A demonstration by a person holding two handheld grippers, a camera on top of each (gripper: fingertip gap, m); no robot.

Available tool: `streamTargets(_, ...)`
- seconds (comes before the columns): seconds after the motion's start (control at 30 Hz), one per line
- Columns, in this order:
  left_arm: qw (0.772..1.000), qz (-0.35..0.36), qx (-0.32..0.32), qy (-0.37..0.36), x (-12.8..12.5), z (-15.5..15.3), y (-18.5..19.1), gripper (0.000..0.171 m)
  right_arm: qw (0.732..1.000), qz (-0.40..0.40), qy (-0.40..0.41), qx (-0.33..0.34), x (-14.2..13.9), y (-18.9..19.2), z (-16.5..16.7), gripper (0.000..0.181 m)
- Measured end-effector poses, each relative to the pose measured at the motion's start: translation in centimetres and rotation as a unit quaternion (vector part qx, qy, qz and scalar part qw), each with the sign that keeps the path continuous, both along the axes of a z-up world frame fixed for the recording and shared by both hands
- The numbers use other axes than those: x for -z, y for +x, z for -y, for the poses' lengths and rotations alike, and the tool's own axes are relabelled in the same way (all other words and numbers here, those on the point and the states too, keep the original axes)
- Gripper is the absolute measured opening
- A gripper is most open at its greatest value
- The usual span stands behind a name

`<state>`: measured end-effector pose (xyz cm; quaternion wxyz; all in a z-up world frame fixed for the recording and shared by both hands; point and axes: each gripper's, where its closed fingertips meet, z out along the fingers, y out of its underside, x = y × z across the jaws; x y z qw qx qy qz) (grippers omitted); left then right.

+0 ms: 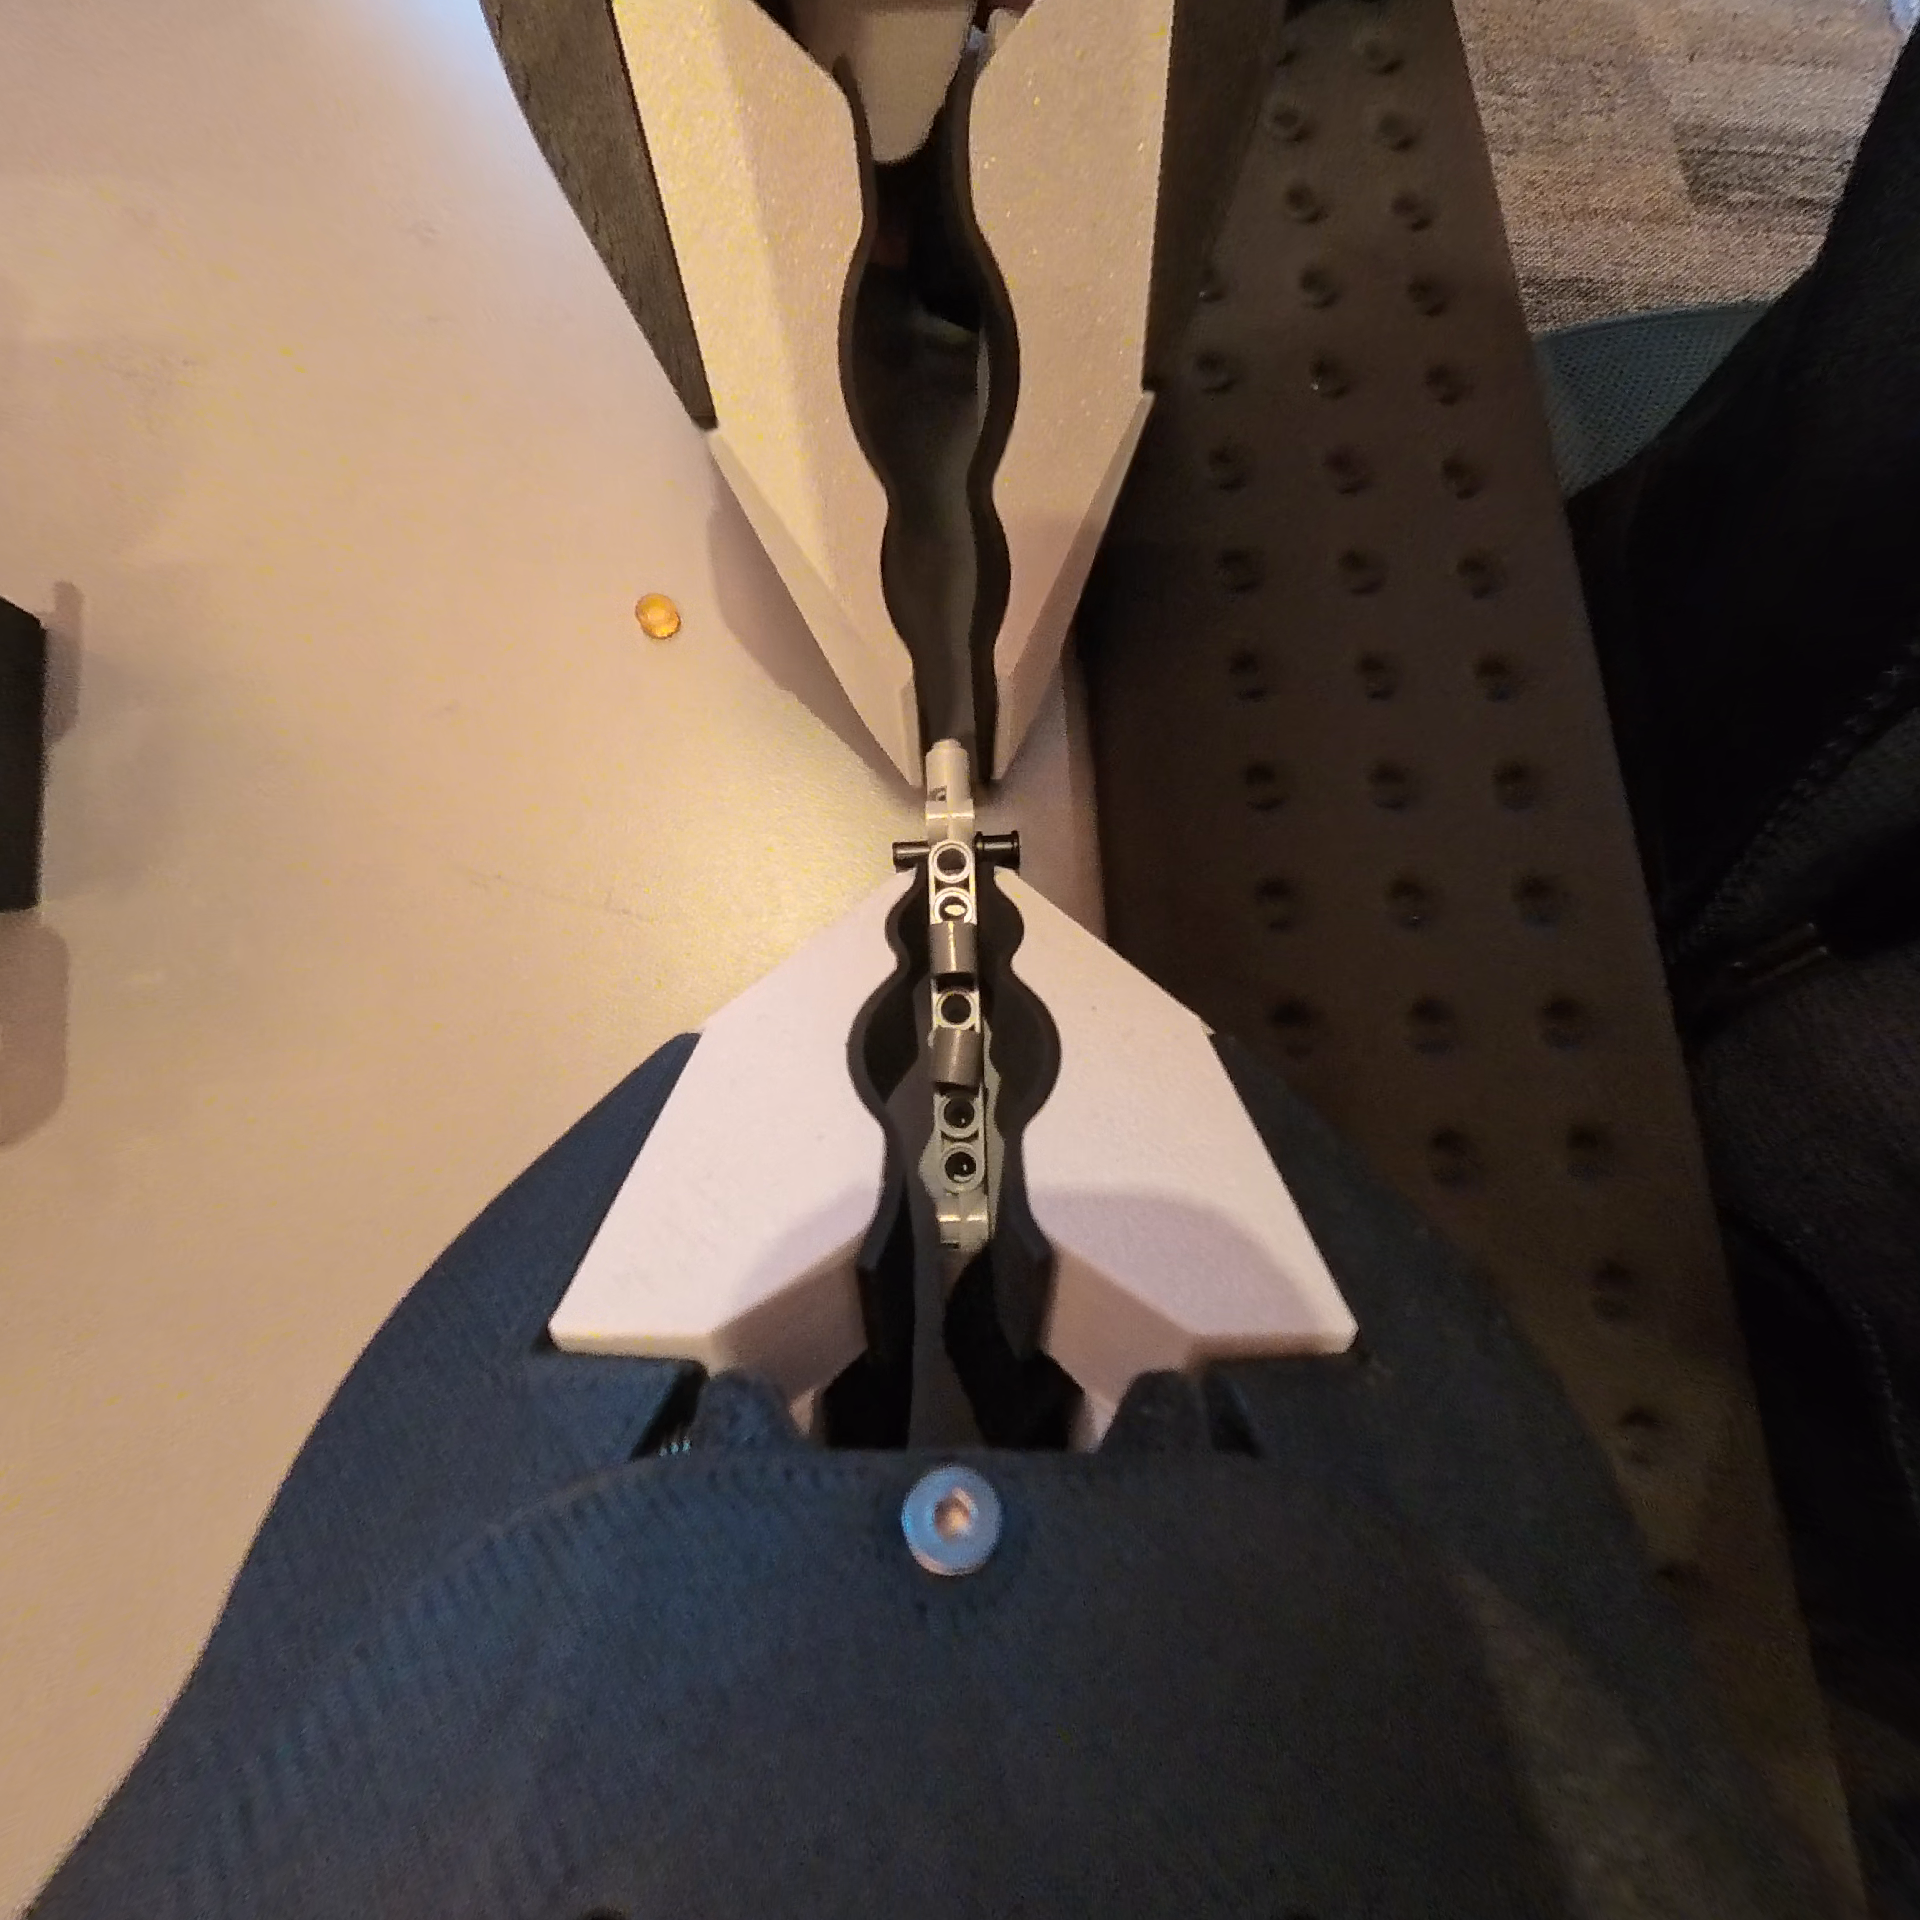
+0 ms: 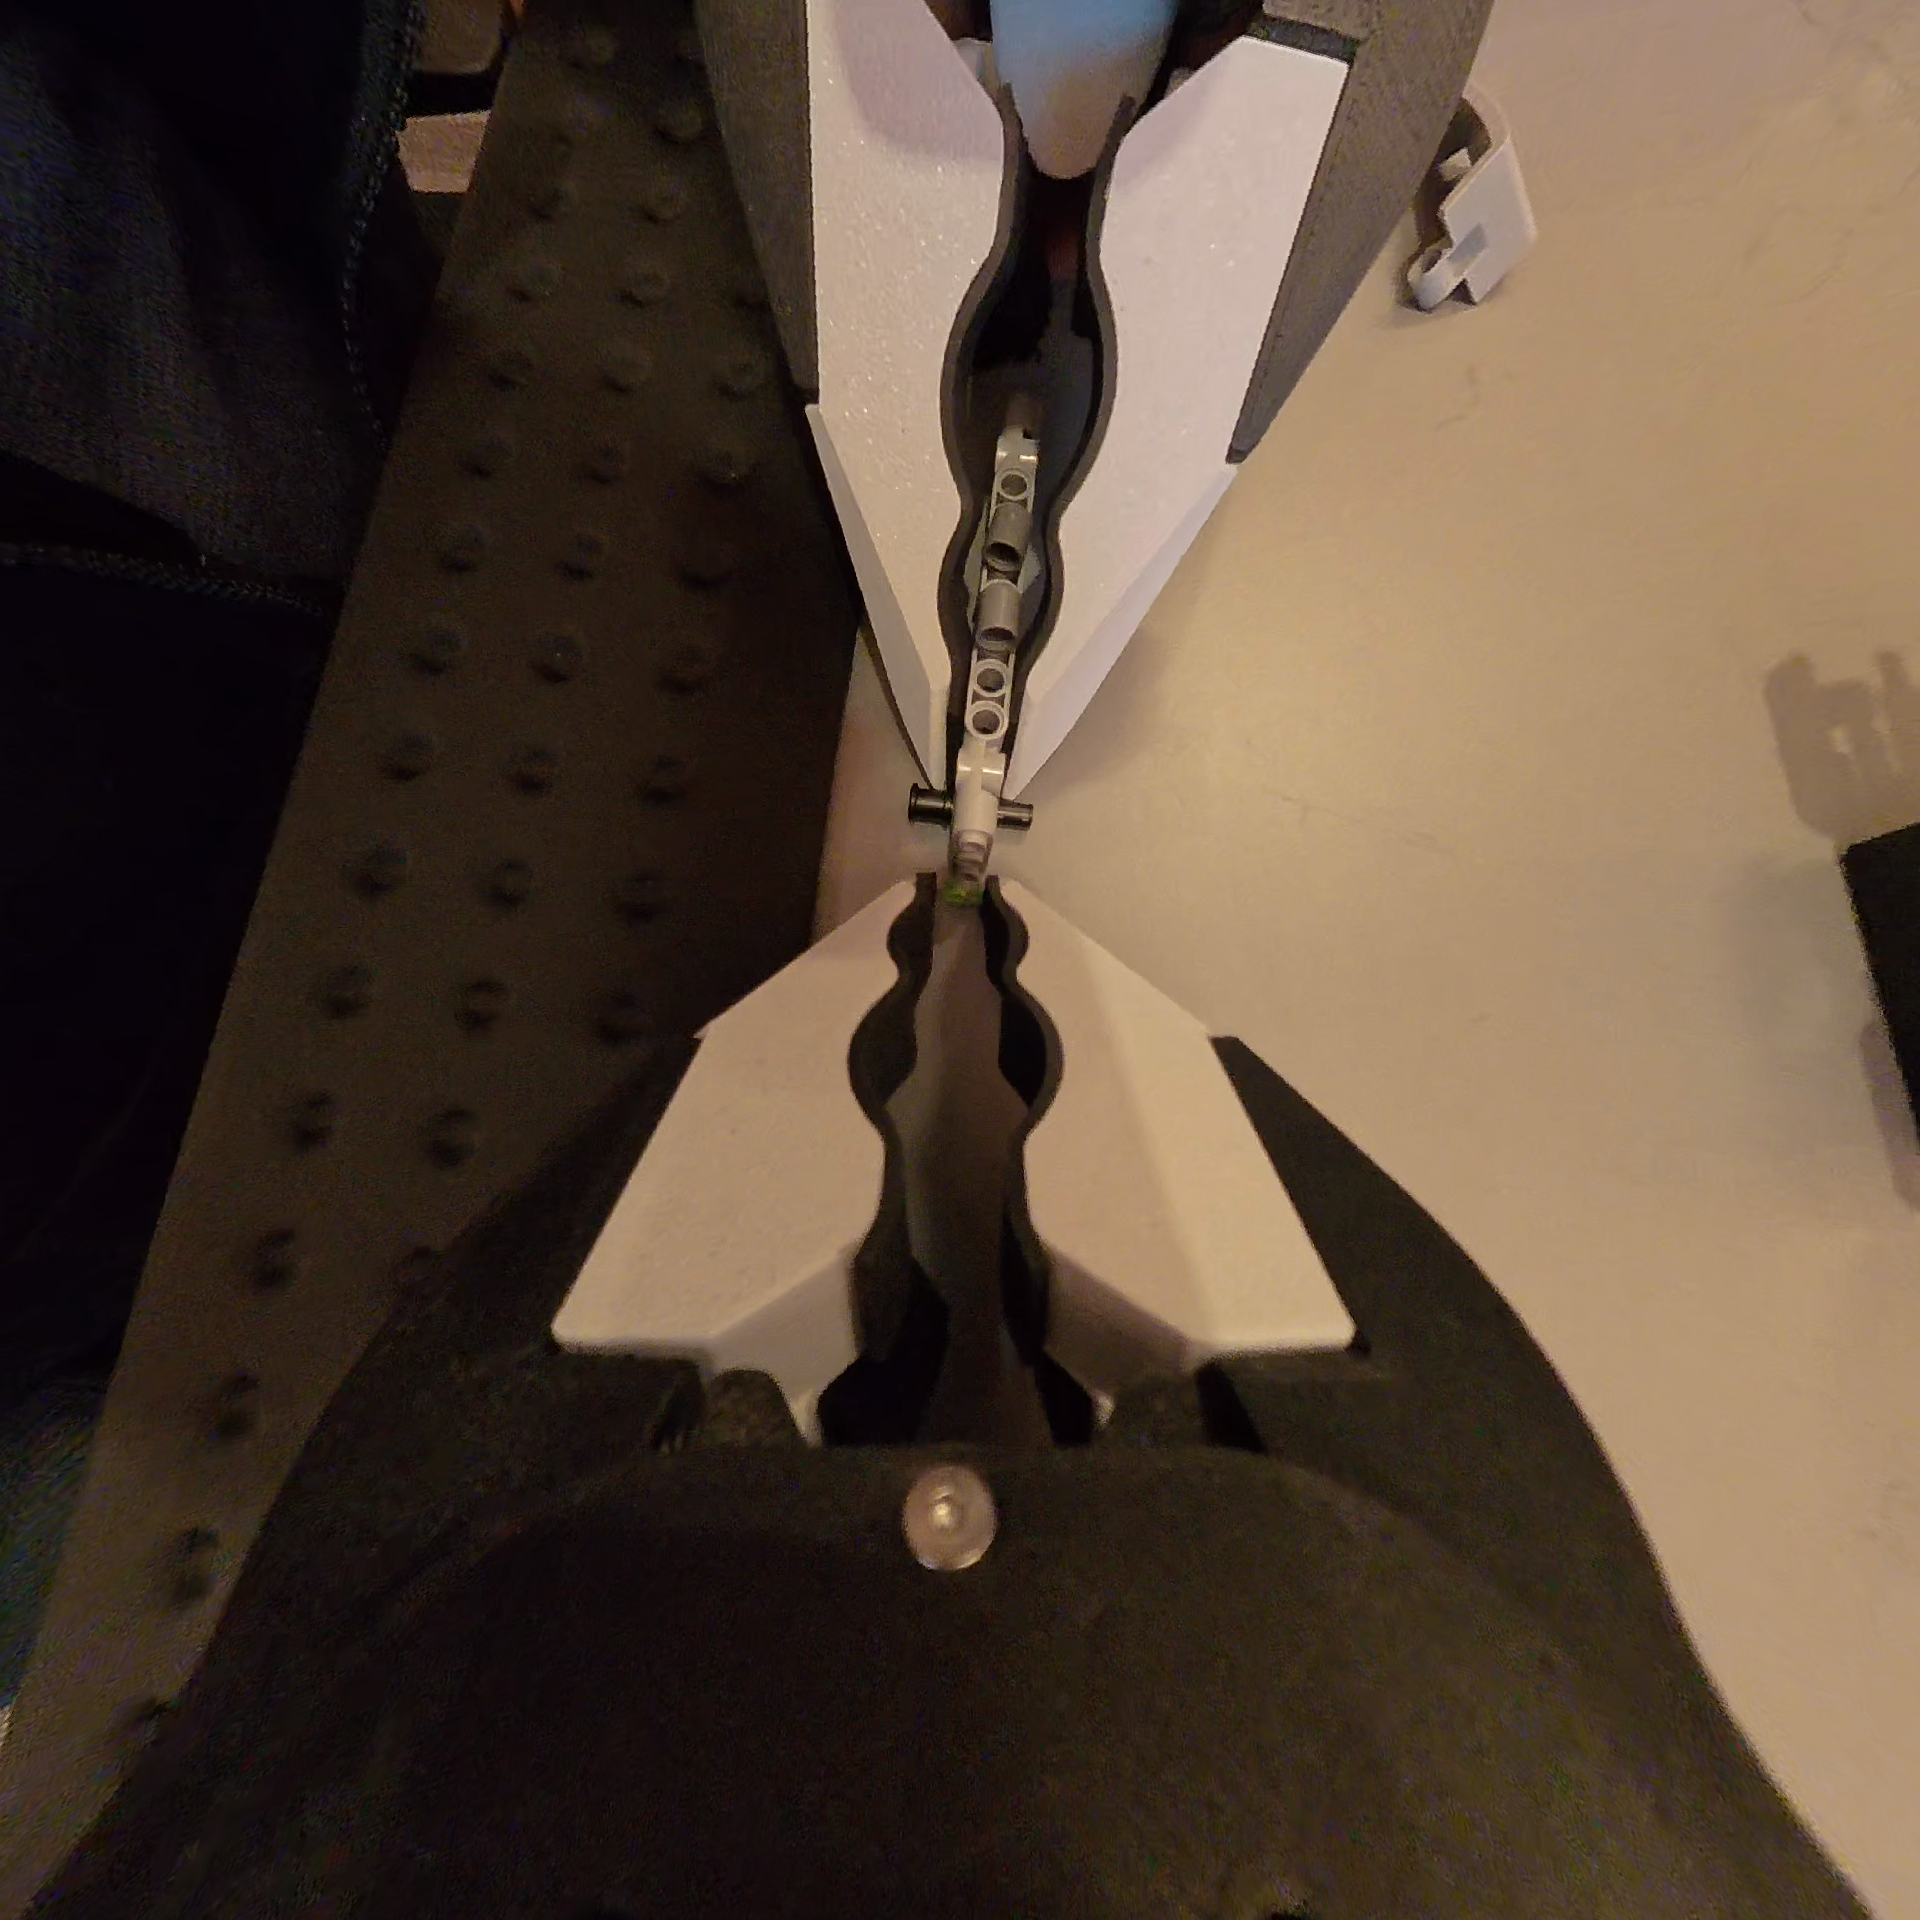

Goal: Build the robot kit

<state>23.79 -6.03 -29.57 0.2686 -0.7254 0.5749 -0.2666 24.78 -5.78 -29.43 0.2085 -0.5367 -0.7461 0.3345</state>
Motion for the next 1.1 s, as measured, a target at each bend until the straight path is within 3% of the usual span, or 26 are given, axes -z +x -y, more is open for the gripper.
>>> streamTargets(0.4,1.0,0.0,-0.004,0.002,0.03,-0.09,0.05,0.006,1.0,-0.003,-0.013,0.009,-0.02,0.0,-0.01,0.006)
streamTargets(0.67,1.0,-0.002,-0.006,0.005,0.03,-0.13,0.02,0.006,1.0,0.0,-0.016,0.015,-0.07,0.44,-0.34,0.015)
streamTargets(1.1,1.0,-0.007,-0.007,0.014,0.04,-0.11,-0.03,0.006,1.0,0.003,-0.025,0.015,-0.01,0.35,-0.05,0.003)
